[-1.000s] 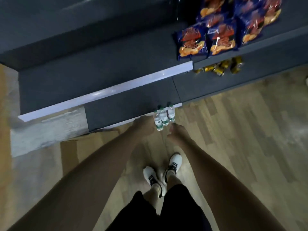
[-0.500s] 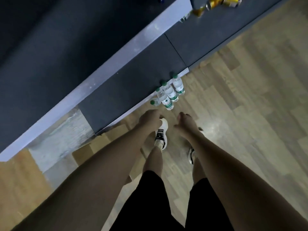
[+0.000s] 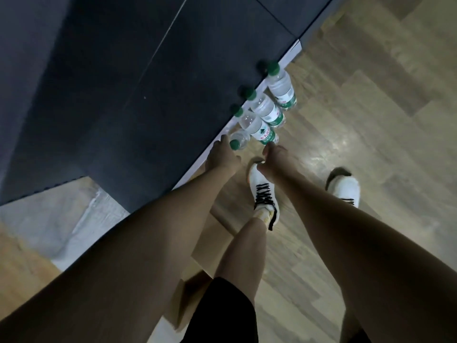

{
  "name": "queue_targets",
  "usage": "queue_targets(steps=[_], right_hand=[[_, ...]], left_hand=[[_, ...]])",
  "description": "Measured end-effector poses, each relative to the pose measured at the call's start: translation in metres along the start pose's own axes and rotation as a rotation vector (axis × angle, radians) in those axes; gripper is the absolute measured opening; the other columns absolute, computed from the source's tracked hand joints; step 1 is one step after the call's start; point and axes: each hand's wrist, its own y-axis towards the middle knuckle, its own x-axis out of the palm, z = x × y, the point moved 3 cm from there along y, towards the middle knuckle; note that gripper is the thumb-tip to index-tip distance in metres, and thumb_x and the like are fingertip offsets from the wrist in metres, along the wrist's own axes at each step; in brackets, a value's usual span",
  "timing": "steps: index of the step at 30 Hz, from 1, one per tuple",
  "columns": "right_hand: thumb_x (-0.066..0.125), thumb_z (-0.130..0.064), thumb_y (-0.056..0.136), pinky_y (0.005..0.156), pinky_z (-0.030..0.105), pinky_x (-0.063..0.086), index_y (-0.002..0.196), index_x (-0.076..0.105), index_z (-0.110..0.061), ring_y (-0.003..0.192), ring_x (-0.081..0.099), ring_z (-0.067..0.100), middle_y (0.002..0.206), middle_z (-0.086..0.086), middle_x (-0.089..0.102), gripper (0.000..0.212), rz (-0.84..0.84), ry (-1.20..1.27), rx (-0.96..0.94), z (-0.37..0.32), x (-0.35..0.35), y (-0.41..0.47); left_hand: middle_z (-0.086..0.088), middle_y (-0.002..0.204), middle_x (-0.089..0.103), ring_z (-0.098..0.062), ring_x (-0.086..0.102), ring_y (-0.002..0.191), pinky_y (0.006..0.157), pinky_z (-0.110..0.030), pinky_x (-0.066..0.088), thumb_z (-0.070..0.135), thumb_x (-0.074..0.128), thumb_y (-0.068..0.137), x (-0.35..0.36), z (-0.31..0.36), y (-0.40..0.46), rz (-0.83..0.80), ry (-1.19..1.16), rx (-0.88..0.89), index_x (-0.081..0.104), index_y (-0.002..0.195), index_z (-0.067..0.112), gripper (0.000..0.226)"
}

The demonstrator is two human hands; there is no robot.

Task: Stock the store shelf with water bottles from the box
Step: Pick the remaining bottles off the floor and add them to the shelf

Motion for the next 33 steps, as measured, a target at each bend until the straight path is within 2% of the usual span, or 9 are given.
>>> queue_targets(steps=[2,4,8,11,16,24,30,33], right_hand=[[0.064,-0.015,0.081,0.073,0.033,0.049,0.108,0.054,-0.012,0.097,0.060,0.030,0.110,0.012,0.058,0.029,-0.004,0.003,0.011,0.004,0.015,0.024],[0.067,-0.014,0.080,0.070,0.035,0.051,0.105,0.054,-0.012,0.092,0.061,0.032,0.108,0.013,0.057,0.029,0.005,0.044,0.012,0.005,0.024,0.040],[0.064,-0.007,0.075,0.076,0.045,0.056,0.103,0.053,-0.011,0.094,0.062,0.035,0.106,0.016,0.057,0.030,0.007,0.140,0.048,0.014,0.046,0.070],[0.060,-0.004,0.075,0.075,0.041,0.054,0.104,0.054,-0.010,0.095,0.062,0.034,0.105,0.016,0.059,0.030,0.010,0.157,0.050,0.020,0.055,0.077],[0.063,-0.012,0.080,0.078,0.039,0.053,0.106,0.053,-0.010,0.098,0.061,0.034,0.108,0.015,0.060,0.028,0.000,0.125,0.032,0.021,0.049,0.053],[0.061,-0.014,0.081,0.084,0.045,0.055,0.111,0.054,-0.011,0.103,0.060,0.035,0.112,0.014,0.060,0.031,-0.019,-0.030,-0.065,-0.004,-0.036,-0.029],[0.068,-0.016,0.077,0.075,0.036,0.050,0.108,0.053,-0.010,0.100,0.060,0.034,0.111,0.014,0.061,0.035,-0.010,-0.146,-0.238,-0.052,-0.143,-0.131],[0.068,-0.021,0.080,0.080,0.036,0.050,0.112,0.051,-0.010,0.102,0.059,0.033,0.113,0.015,0.060,0.038,-0.017,-0.223,-0.343,-0.076,-0.190,-0.188]], left_hand=[[-0.016,0.128,0.055,-0.036,0.056,0.113,0.075,-0.036,0.041,0.026,0.066,0.086,0.016,-0.003,0.027,-0.025,-0.012,-0.011,0.041,0.132,0.010,0.055],[-0.016,0.124,0.059,-0.037,0.059,0.110,0.072,-0.036,0.041,0.030,0.064,0.088,0.025,-0.004,0.042,-0.039,-0.004,-0.016,0.041,0.134,0.011,0.055],[-0.017,0.126,0.060,-0.037,0.059,0.114,0.081,-0.040,0.047,0.041,0.060,0.092,0.038,0.002,0.069,0.054,0.095,-0.028,0.042,0.134,0.008,0.056],[-0.016,0.128,0.060,-0.035,0.059,0.116,0.085,-0.040,0.048,0.045,0.059,0.093,0.044,0.007,0.075,0.081,0.142,-0.030,0.044,0.132,0.007,0.057],[-0.013,0.125,0.063,-0.032,0.061,0.115,0.084,-0.036,0.049,0.038,0.065,0.091,0.032,0.010,0.056,0.075,0.111,-0.058,0.059,0.122,0.009,0.043],[-0.015,0.129,0.061,-0.031,0.059,0.117,0.088,-0.035,0.049,0.031,0.069,0.087,-0.025,0.024,-0.032,0.025,0.034,-0.091,0.057,0.128,0.008,0.049],[-0.014,0.127,0.061,-0.033,0.060,0.116,0.090,-0.037,0.051,0.032,0.075,0.081,-0.109,0.047,-0.155,0.092,-0.098,-0.090,0.058,0.125,0.006,0.054],[-0.012,0.124,0.061,-0.033,0.060,0.114,0.092,-0.039,0.051,0.030,0.074,0.078,-0.158,0.061,-0.225,0.151,-0.145,-0.087,0.059,0.120,0.011,0.048]])
